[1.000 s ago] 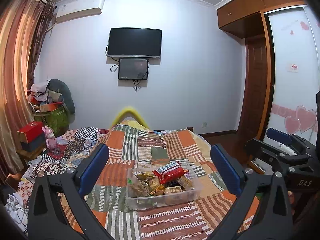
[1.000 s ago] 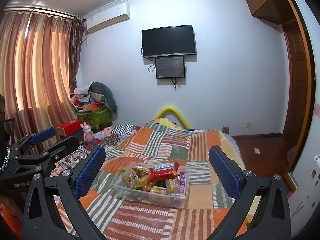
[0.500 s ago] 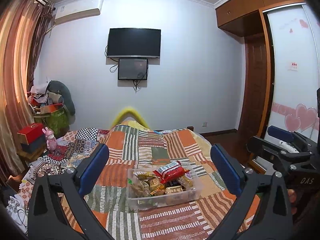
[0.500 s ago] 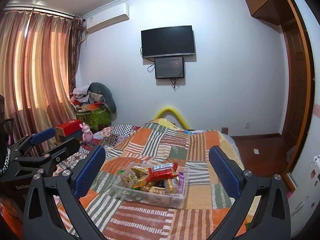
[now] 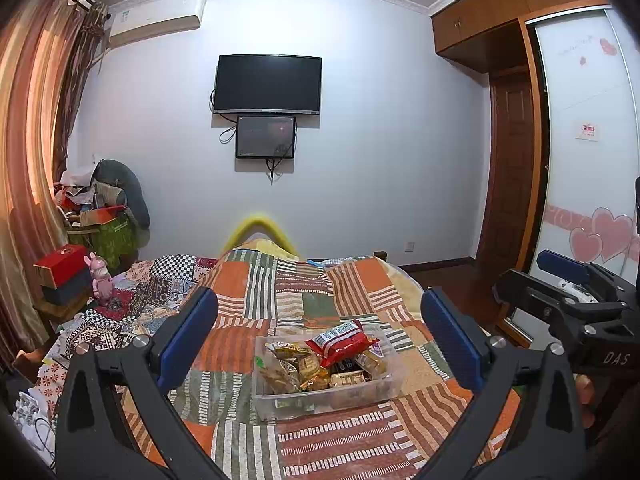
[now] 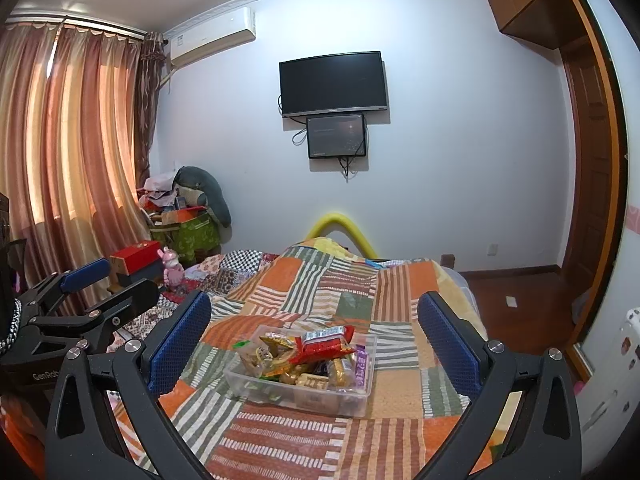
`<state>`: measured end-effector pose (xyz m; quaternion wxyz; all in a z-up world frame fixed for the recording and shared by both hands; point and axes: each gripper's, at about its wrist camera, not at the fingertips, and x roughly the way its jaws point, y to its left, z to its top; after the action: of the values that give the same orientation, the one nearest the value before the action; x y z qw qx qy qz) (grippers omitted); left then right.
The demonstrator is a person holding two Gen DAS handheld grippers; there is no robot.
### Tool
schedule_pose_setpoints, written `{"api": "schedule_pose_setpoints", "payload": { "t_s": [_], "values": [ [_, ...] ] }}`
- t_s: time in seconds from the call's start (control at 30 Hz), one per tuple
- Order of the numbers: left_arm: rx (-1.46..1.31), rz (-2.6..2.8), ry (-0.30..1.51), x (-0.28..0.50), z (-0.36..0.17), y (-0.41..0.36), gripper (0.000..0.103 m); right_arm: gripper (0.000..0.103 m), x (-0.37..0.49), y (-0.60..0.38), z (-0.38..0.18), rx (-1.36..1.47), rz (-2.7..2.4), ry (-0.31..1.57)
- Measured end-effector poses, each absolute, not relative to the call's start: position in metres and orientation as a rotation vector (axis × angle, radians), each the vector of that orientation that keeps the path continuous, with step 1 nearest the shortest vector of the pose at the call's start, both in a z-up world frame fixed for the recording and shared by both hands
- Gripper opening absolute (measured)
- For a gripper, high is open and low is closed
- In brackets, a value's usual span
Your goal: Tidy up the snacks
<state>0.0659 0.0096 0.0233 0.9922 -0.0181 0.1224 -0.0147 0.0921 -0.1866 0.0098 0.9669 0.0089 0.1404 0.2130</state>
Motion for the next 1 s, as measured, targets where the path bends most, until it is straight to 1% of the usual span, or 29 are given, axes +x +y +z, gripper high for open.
{"api": "schedule_pose_setpoints", "payload": {
  "t_s": [1.0],
  "values": [
    [-0.044, -0.075, 0.272, 0.0711, 0.0177, 0.0126, 0.103, 0.103, 0.0970, -0.1866, 0.0111, 0.031, 0.422, 0.295]
  ]
}}
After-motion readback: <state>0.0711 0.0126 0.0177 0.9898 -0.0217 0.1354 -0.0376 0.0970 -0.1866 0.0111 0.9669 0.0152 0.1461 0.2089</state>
